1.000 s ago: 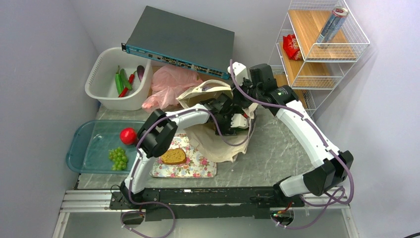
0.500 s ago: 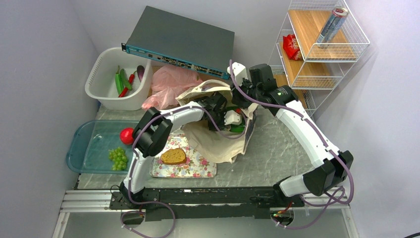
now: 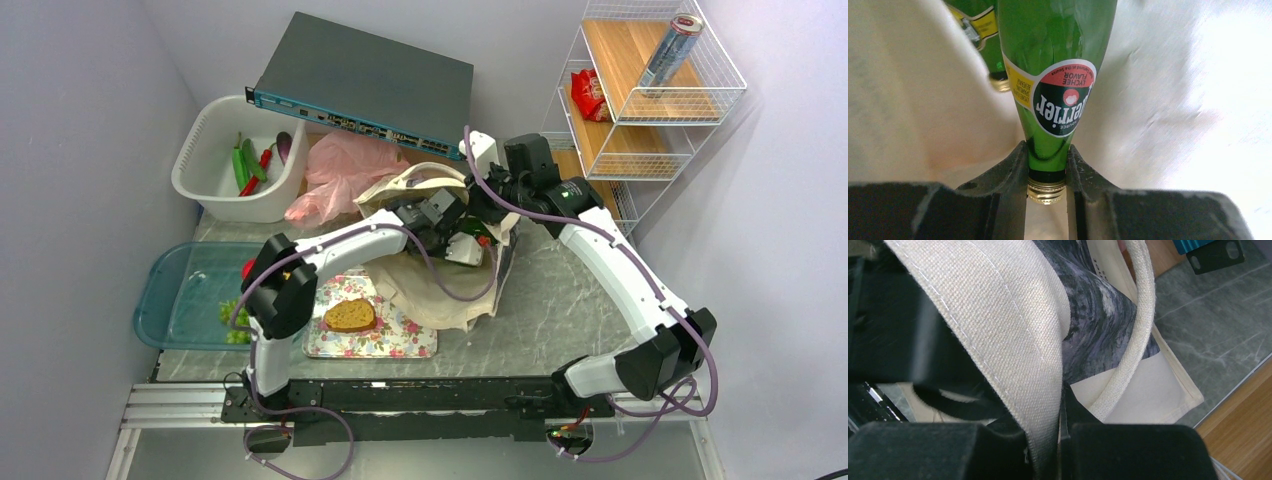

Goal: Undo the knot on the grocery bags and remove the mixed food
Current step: Adjust the bottle in the takeout bag.

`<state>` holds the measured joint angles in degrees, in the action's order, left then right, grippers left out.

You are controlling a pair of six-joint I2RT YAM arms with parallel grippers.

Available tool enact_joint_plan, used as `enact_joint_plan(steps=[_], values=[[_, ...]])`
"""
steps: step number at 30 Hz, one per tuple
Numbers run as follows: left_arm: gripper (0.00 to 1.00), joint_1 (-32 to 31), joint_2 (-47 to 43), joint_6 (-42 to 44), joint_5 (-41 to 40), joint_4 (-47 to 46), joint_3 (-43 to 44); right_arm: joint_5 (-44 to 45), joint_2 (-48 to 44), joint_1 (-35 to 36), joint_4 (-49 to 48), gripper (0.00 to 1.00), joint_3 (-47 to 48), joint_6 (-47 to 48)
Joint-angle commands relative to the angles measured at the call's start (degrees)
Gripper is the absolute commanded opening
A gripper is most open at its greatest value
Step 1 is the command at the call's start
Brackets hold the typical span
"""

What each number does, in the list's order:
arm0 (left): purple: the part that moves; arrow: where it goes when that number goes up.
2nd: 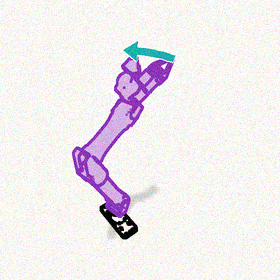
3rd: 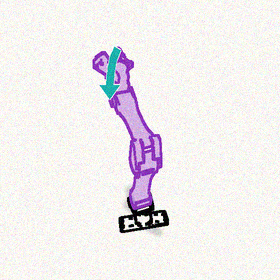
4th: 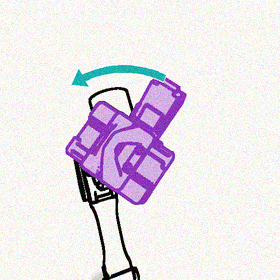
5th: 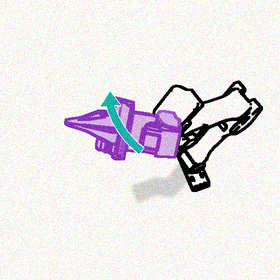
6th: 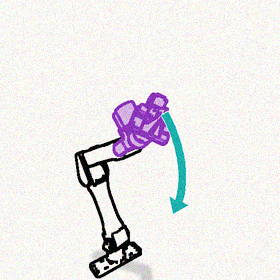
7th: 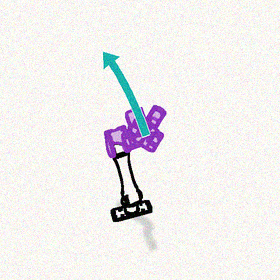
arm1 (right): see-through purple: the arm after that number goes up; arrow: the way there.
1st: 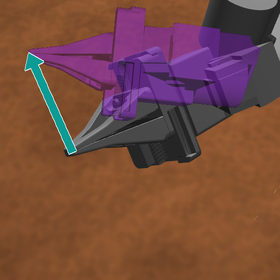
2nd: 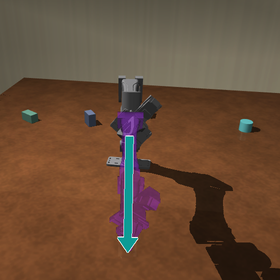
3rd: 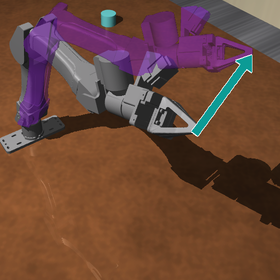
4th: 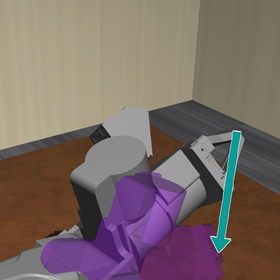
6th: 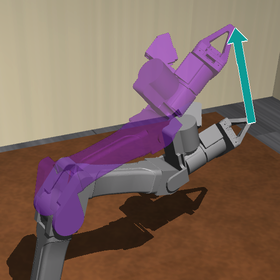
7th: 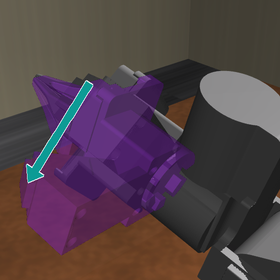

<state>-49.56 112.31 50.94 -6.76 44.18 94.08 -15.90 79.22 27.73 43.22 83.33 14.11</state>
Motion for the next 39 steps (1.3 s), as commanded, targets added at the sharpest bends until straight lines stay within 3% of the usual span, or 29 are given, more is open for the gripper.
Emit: enact_joint_plan(steps=[1, 5, 12, 22, 25, 30, 33, 39], values=[[0.0, -3.52, -9.1, 19.31, -19.24, -9.86, -6.18, -5.21, -2.34, 0.79, -4.99, 0.0, -0.18, -0.76], [0.0, -6.05, -10.84, 34.64, -27.27, -19.6, -10.67, -5.68, -2.41, 0.77, -5.55, 0.0, -0.7, -0.67], [0.03, -9.45, -11.43, 50.51, -28.65, -26.65, -10.13, -6.13, -2.33, 0.79, -6.08, 0.0, -0.95, -0.44], [0.09, -10.94, -12.0, 67.57, -30.75, -16.81, -9.96, -7.02, -2.33, 0.79, -6.4, 0.0, -1.36, 0.02], [0.09, -10.31, -13.29, 73.27, -31.57, -20.63, -13.88, -7.04, -2.38, 0.81, -6.69, 0.0, -1.55, 0.12], [0.12, -10.55, -8.9, 73.91, -36.64, -17.71, -9.43, -7.38, -2.3, 0.76, -7.46, 0.0, -1.87, 0.0], [0.19, -10.71, -7.34, 74.5, -38.03, -17.85, -8.3, -7.37, -2.06, 0.74, -7.6, 0.0, -1.77, 0.11], [0.47, -12.16, -7.5, 73.64, -36.22, -17.46, -9.77, -7.39, -2.07, 0.71, -8.15, 0.0, -1.96, 0.21]])
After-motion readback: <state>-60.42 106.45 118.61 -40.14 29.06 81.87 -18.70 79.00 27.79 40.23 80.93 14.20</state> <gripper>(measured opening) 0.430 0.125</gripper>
